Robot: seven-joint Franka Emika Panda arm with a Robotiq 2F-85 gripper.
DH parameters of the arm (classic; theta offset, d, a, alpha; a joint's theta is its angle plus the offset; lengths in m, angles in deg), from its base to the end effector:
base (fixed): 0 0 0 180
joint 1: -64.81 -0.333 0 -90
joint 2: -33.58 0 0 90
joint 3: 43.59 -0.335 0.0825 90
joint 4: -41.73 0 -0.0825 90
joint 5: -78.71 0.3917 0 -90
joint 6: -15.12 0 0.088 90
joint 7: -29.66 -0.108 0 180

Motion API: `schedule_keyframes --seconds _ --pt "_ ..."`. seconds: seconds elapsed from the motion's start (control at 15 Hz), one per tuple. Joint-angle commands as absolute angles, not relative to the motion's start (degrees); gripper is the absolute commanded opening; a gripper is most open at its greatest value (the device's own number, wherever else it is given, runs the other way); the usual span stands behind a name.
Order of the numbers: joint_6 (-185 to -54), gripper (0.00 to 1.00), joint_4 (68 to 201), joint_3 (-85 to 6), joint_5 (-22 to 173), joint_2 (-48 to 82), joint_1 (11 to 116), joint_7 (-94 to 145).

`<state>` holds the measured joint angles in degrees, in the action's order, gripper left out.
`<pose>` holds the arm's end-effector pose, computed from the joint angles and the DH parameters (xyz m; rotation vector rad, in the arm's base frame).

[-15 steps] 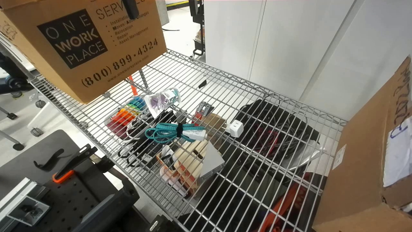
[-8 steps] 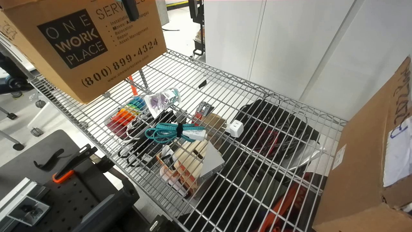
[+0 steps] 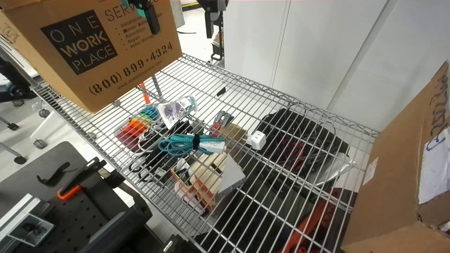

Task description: Move the charger to the left

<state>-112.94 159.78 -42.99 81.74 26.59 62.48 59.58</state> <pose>0.5840 0.0194 0.3949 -3.0080 -0.8018 -0.0952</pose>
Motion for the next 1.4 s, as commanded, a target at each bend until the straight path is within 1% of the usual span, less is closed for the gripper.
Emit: schedule_keyframes --seconds 0.0,0.33,0.4,1.0,1.33 --pt "-113.6 1.0 156.8 -45.4 87.6 21.8 63.7 57.8" --pt "-111.1 1.0 155.8 -47.6 95.0 18.4 63.8 50.3" --pt "-112.9 1.0 157.4 -47.4 92.2 19.4 63.8 52.6" --pt "-113.0 1.0 157.5 -47.6 92.3 18.8 63.9 52.2" --pt "-111.6 1.0 157.7 -47.2 94.3 16.8 63.3 41.4"
